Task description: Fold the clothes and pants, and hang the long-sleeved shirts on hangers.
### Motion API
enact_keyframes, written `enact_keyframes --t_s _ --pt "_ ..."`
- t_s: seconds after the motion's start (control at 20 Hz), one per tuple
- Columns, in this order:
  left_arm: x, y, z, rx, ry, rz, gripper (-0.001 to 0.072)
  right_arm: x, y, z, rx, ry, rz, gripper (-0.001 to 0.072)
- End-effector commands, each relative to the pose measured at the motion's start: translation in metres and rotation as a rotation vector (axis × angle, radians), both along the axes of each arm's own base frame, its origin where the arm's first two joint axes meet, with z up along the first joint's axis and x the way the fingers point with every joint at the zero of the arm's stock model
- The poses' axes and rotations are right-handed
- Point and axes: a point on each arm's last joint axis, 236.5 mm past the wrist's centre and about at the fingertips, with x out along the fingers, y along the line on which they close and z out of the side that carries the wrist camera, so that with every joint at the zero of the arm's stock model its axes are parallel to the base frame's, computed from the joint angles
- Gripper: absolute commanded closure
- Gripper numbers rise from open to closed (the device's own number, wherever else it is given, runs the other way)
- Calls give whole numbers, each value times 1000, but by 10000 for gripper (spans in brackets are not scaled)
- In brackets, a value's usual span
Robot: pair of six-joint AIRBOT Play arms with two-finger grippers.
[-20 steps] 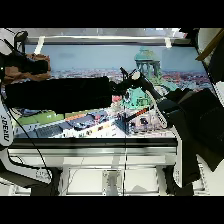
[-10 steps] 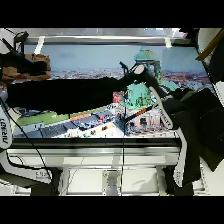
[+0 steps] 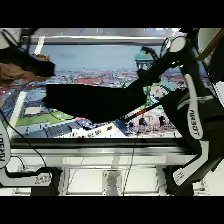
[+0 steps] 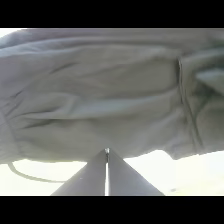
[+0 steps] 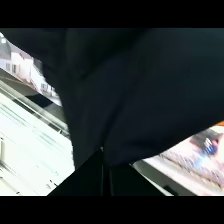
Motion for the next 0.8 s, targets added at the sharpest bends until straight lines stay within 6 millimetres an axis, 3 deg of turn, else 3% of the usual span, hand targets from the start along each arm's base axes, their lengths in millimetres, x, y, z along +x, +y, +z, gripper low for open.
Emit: enact_keyframes --t_s 0.0,0.15,0.25,0.35,0.55,0.75 --pt "-15 -79 -43 11 78 -177 697 -8 -16 18 -30 -33 -2 707" --pt "-37 -153 -120 51 206 -336 697 26 -9 21 5 -144 -85 707" --pt "-47 -191 -165 84 247 -409 697 44 0 30 60 -175 -180 707" --pt "-43 -217 -197 103 223 -438 697 52 4 36 91 -199 -207 708" --pt "-36 -231 -229 92 224 -391 697 66 5 41 112 -238 -262 708" --pt "-16 -224 -228 70 186 -339 697 63 17 40 113 -238 -240 708"
